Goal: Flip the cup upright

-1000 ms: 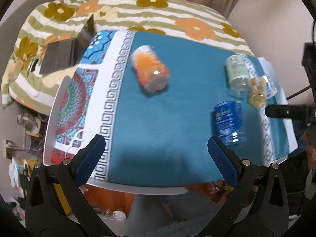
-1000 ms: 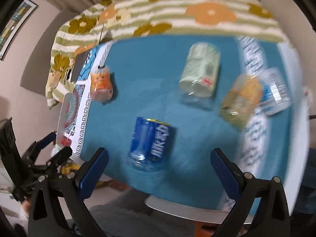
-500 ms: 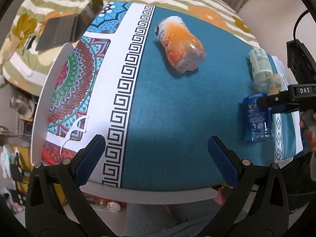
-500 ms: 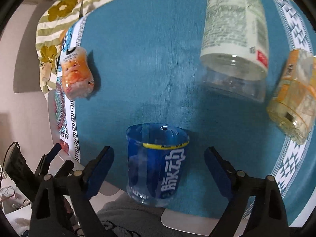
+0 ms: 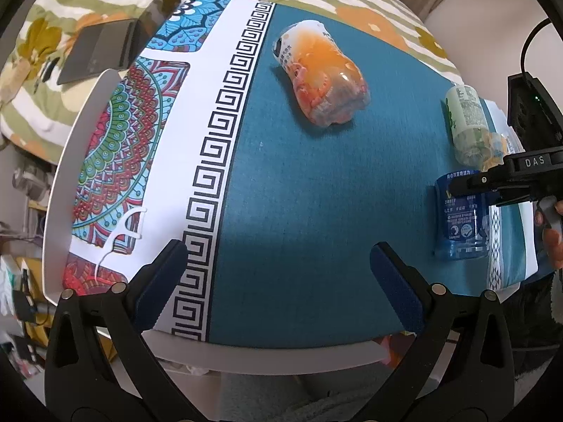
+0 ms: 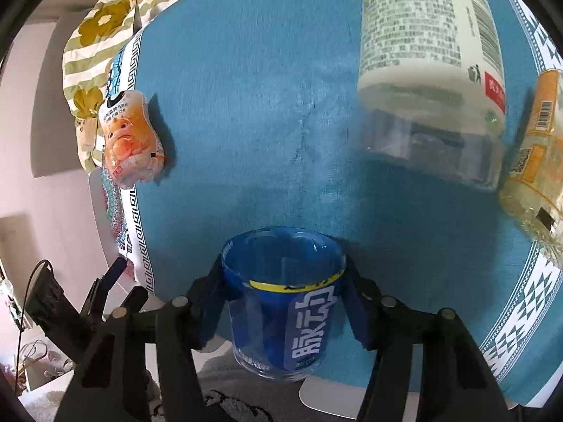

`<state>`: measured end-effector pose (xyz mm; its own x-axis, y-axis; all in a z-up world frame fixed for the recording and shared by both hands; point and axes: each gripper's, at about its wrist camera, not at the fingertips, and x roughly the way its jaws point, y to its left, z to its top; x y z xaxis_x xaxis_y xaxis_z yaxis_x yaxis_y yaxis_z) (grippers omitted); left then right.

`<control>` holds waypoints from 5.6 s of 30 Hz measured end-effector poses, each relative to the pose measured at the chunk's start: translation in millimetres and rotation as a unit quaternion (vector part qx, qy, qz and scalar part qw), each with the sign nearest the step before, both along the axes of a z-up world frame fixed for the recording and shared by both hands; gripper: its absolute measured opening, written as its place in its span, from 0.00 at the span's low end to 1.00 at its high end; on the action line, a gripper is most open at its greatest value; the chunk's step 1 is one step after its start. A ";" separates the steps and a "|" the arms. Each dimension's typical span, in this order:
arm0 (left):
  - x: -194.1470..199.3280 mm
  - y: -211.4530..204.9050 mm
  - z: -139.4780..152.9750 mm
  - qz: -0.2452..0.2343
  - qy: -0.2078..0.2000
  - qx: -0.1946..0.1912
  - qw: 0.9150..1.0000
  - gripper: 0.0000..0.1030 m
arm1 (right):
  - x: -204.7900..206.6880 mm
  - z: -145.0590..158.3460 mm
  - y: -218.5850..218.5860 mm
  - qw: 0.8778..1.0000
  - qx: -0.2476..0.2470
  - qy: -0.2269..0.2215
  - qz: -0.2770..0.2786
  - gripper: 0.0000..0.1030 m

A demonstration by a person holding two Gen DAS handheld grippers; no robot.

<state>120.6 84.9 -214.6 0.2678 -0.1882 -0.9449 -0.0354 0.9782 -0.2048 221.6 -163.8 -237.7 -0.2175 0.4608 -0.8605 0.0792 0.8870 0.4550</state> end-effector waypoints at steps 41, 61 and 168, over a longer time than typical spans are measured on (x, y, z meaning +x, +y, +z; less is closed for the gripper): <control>-28.0 -2.0 27.3 -0.112 -0.043 0.045 0.992 1.00 | -113.8 55.4 52.1 0.838 -0.241 -0.474 -0.123 0.53; -44.3 4.4 55.9 -0.094 -0.076 0.051 0.991 1.00 | -128.8 64.6 45.6 0.857 -0.200 -0.453 -0.143 0.96; -113.9 -104.6 188.5 -0.020 -0.284 0.116 0.952 1.00 | -222.9 207.9 -55.1 0.859 -0.232 -0.445 -0.104 0.99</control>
